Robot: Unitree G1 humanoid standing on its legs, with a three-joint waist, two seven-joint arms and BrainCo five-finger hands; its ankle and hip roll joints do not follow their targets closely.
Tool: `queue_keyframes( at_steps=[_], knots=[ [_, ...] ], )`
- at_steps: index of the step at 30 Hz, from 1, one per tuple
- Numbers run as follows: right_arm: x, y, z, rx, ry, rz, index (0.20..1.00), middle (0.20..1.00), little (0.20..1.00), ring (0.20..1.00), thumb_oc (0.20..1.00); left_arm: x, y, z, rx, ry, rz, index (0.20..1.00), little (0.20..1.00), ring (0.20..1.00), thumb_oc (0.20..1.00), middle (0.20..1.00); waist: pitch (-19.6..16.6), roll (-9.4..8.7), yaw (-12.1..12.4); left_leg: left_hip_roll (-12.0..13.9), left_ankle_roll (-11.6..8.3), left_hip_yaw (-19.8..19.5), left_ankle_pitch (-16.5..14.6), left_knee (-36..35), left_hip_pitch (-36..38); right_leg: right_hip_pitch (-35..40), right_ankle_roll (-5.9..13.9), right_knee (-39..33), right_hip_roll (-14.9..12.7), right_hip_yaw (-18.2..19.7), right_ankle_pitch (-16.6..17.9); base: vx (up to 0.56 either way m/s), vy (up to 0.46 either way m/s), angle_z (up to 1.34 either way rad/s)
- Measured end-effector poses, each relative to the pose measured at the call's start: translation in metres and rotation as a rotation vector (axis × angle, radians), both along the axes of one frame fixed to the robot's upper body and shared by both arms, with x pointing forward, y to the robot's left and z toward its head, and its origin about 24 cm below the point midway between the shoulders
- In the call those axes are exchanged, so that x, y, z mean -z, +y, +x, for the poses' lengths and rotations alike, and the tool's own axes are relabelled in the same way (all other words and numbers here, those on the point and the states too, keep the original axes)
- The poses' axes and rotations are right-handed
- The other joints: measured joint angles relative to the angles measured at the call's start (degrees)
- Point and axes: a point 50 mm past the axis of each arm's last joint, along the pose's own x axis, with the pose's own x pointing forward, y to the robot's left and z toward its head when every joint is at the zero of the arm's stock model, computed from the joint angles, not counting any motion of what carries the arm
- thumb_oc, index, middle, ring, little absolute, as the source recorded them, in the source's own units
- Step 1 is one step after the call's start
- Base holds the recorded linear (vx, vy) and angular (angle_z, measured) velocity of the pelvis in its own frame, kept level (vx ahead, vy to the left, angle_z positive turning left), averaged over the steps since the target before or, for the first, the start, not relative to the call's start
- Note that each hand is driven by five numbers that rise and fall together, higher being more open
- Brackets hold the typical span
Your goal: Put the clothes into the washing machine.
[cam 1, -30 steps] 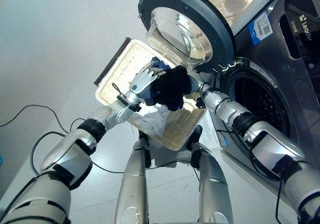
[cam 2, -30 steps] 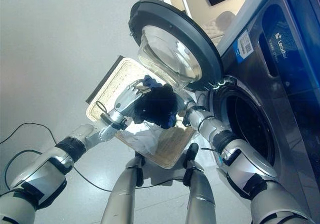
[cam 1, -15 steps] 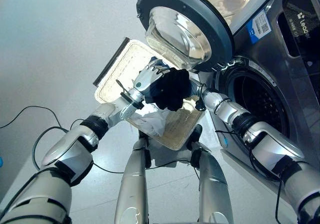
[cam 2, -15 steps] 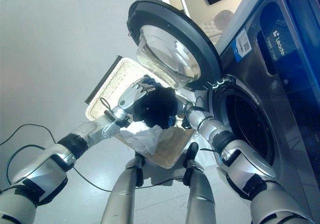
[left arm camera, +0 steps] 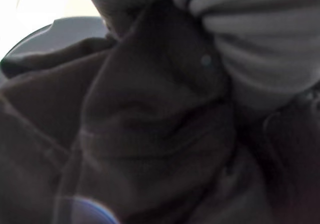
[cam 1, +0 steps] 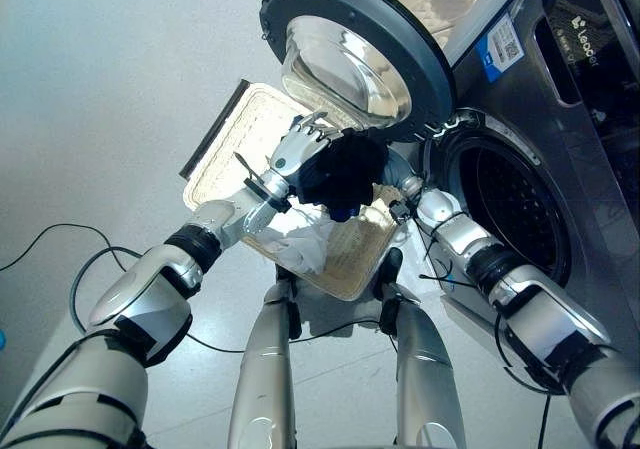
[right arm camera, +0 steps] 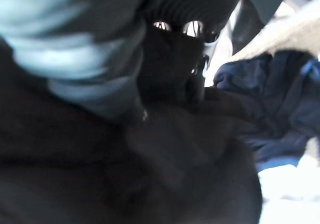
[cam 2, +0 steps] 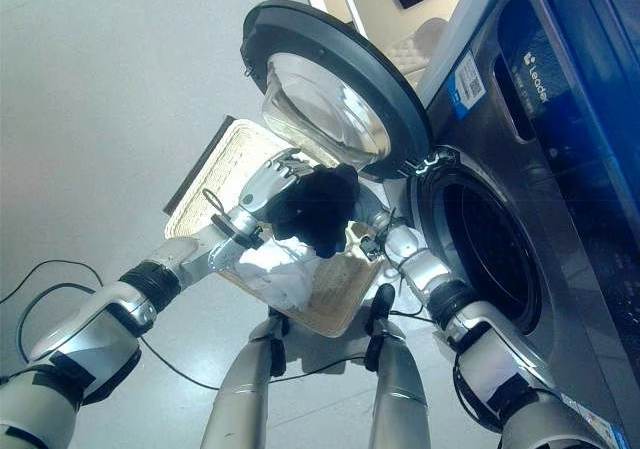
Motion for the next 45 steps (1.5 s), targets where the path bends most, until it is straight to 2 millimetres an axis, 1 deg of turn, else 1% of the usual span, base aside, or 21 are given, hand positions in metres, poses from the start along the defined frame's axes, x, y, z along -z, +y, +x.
queue_keyframes(
  at_steps=[1,3,10,11,12,13,14,17,23,25,27,31,32,34,35,37,39,40,41,43,45],
  knots=[
    [0.003,0.0,-0.001,-0.01,0.027,0.063,0.2,0.2,0.2,0.2,0.2,0.001,-0.002,-0.001,0.008,0.0,-0.006,0.2,0.2,0.2,0.2,0.2,0.0,0.0,-0.72,-0.04,0.12,0.2,-0.07,-0.01,-0.07,0.0,0.15,-0.36,0.03,0.19,0.24,0.0,0.027,-0.05],
    [0.005,0.001,-0.002,-0.02,0.045,0.119,0.2,0.2,0.2,0.2,0.2,0.0,-0.002,-0.001,0.011,-0.004,-0.011,0.2,0.2,0.2,0.2,0.2,0.0,0.0,-1.12,-0.03,0.21,0.49,-0.13,-0.02,-0.29,-0.08,0.36,-1.19,0.16,0.38,0.65,0.01,0.015,-0.06],
    [0.007,0.004,-0.003,-0.035,0.074,0.232,0.2,0.2,0.2,0.2,0.2,-0.002,-0.006,0.0,0.015,-0.007,-0.024,0.2,0.2,0.2,0.2,0.2,0.0,-0.01,-1.84,0.23,0.27,1.19,-0.28,-0.13,-0.41,-0.89,0.11,-1.45,0.6,1.33,1.23,0.0,0.01,-0.09],
    [0.007,0.005,-0.003,-0.037,0.078,0.248,0.2,0.2,0.2,0.2,0.2,-0.002,-0.006,0.0,0.014,-0.006,-0.028,0.26,0.26,0.26,0.26,0.26,0.0,-0.01,-2.27,0.22,0.29,1.21,-0.29,-0.13,-0.4,-0.89,0.11,-1.45,0.58,1.36,1.24,0.0,0.0,0.0],
    [0.008,0.005,-0.003,-0.036,0.081,0.253,0.2,0.2,0.2,0.2,0.2,-0.002,-0.006,0.0,0.013,-0.006,-0.028,0.485,0.485,0.485,0.485,0.485,0.0,-0.01,-2.33,0.22,0.29,1.25,-0.3,-0.13,-0.37,-0.89,0.09,-1.46,0.59,1.39,1.27,0.0,0.0,0.0],
    [0.008,0.005,-0.003,-0.035,0.082,0.255,0.2,0.2,0.2,0.2,0.2,-0.002,-0.007,0.0,0.012,-0.006,-0.029,0.573,0.573,0.573,0.573,0.573,0.0,0.0,-2.33,0.22,0.29,1.33,-0.3,-0.13,-0.29,-0.9,0.05,-1.48,0.6,1.45,1.31,0.0,0.008,-0.06],
    [0.009,0.005,-0.003,-0.035,0.084,0.259,0.2,0.2,0.2,0.2,0.2,-0.002,-0.006,0.001,0.004,-0.004,-0.026,1.0,1.0,1.0,1.0,1.0,0.0,0.0,-2.32,0.23,0.26,1.41,-0.32,-0.13,-0.1,-0.89,0.01,-1.48,0.64,1.64,1.39,0.0,0.005,-0.09],
    [0.009,0.007,-0.004,-0.037,0.083,0.311,0.2,0.2,0.2,0.2,0.2,0.001,-0.002,0.003,-0.029,0.01,-0.016,1.0,1.0,1.0,1.0,1.0,0.0,0.0,-2.31,0.19,0.14,1.59,-0.41,-0.13,0.37,-0.8,-0.08,-1.75,0.81,2.25,1.86,-0.01,-0.001,-0.11],
    [0.011,0.007,-0.003,-0.022,0.102,0.437,0.2,0.2,0.2,0.2,0.2,0.003,-0.003,0.005,-0.046,0.017,-0.014,1.0,1.0,1.0,1.0,1.0,0.0,0.0,-2.68,0.18,0.09,2.81,-0.48,-0.12,0.56,-0.76,0.03,-3.44,1.12,3.45,3.28,-0.01,0.013,-0.09],
    [0.018,0.004,-0.003,-0.007,0.116,0.466,0.2,0.2,0.2,0.2,0.2,0.006,-0.004,0.005,-0.051,0.03,-0.029,1.0,1.0,1.0,1.0,1.0,-0.01,0.0,-2.4,0.15,0.25,3.1,-0.58,-0.12,0.66,-0.61,0.13,-4.12,1.25,3.84,3.86,-0.01,0.032,-0.12],
    [0.028,0.002,-0.002,0.02,0.159,0.524,0.2,0.2,0.2,0.2,0.2,0.009,-0.004,0.006,-0.068,0.039,-0.03,1.0,1.0,1.0,1.0,1.0,-0.01,0.0,-2.77,0.11,0.31,3.56,-0.62,-0.16,0.57,-0.61,0.26,-5.28,1.44,4.35,4.59,0.0,0.045,-0.12],
    [0.042,-0.008,0.0,0.082,0.204,0.546,0.2,0.2,0.2,0.2,0.2,0.011,-0.001,0.007,-0.094,0.037,-0.078,1.0,1.0,1.0,1.0,1.0,-0.01,0.01,-3.08,0.09,0.54,4.5,-0.87,-0.23,0.9,-0.42,0.57,-6.7,1.68,5.37,5.55,0.01,0.034,-0.13],
    [0.042,-0.008,0.0,0.082,0.204,0.546,0.2,0.2,0.2,0.2,0.2,0.011,-0.001,0.007,-0.094,0.037,-0.078,1.0,1.0,1.0,1.0,1.0,-0.01,0.01,-3.08,0.09,0.54,4.5,-0.87,-0.23,0.9,-0.42,0.57,-6.7,1.68,5.37,5.55,0.02,0.039,-0.03],
    [0.06,-0.016,-0.003,0.13,0.254,0.57,0.2,0.2,0.2,0.2,0.2,0.016,0.009,0.008,-0.147,0.054,-0.154,1.0,1.0,1.0,1.0,1.0,-0.05,0.07,-4.19,0.05,0.6,4.8,-1.09,-0.23,1.14,-0.27,0.61,-7.06,1.71,5.61,5.71,0.01,0.047,-0.04],
    [0.06,-0.016,-0.003,0.13,0.254,0.57,0.2,0.2,0.2,0.2,0.2,0.016,0.009,0.008,-0.147,0.054,-0.154,1.0,1.0,1.0,1.0,1.0,-0.05,0.07,-4.19,0.05,0.6,4.8,-1.09,-0.23,1.14,-0.27,0.61,-7.06,1.71,5.61,5.71,0.0,0.055,-0.12],
    [0.085,-0.032,-0.009,0.216,0.326,0.617,0.2,0.2,0.2,0.2,0.2,0.024,0.019,0.01,-0.219,0.083,-0.288,1.0,1.0,1.0,1.0,1.0,-0.29,0.54,-4.26,0.04,0.69,5.93,-1.54,-0.3,1.57,-0.32,0.84,-7.6,1.84,6.62,5.97,0.03,0.086,-0.18],
    [0.096,-0.04,-0.013,0.258,0.355,0.648,0.2,0.2,0.2,0.2,0.2,0.024,0.025,0.01,-0.245,0.082,-0.338,1.0,1.0,1.0,1.0,1.0,-0.3,0.6,-4.57,-0.05,0.76,6.49,-1.72,-0.3,1.4,-0.76,0.92,-7.76,1.83,7.18,6.18,0.03,0.079,-0.13],
    [0.102,-0.043,-0.017,0.28,0.375,0.688,0.2,0.2,0.2,0.2,0.2,0.024,0.032,0.01,-0.274,0.091,-0.402,1.0,1.0,1.0,1.0,1.0,-0.3,0.61,-5.11,-0.06,0.81,6.68,-1.87,-0.29,1.44,-0.84,0.94,-7.77,1.84,7.4,6.19,0.02,0.064,-0.08],
    [0.105,-0.046,-0.018,0.295,0.384,0.724,0.2,0.2,0.2,0.2,0.2,0.024,0.036,0.01,-0.294,0.096,-0.458,1.0,1.0,1.0,1.0,1.0,-0.31,0.63,-5.5,-0.05,0.81,6.82,-1.96,-0.29,1.5,-0.89,0.95,-7.78,1.88,7.56,6.21,0.02,0.063,-0.09],
    [0.105,-0.047,-0.018,0.305,0.385,0.756,0.2,0.2,0.2,0.2,0.2,0.023,0.038,0.01,-0.301,0.094,-0.489,1.0,1.0,1.0,1.0,1.0,-0.31,0.63,-5.48,-0.07,0.7,6.84,-2.05,-0.28,1.43,-1.17,0.93,-7.77,1.96,7.84,6.27,0.04,0.055,-0.08],
    [0.105,-0.05,-0.018,0.324,0.382,0.874,0.2,0.2,0.2,0.2,0.2,0.024,0.041,0.01,-0.323,0.101,-0.583,1.0,1.0,1.0,1.0,1.0,-0.33,0.67,-5.38,-0.05,0.53,6.97,-2.24,-0.26,1.49,-1.47,0.9,-7.7,2.15,8.38,6.33,0.03,0.056,-0.1]
  ],
)
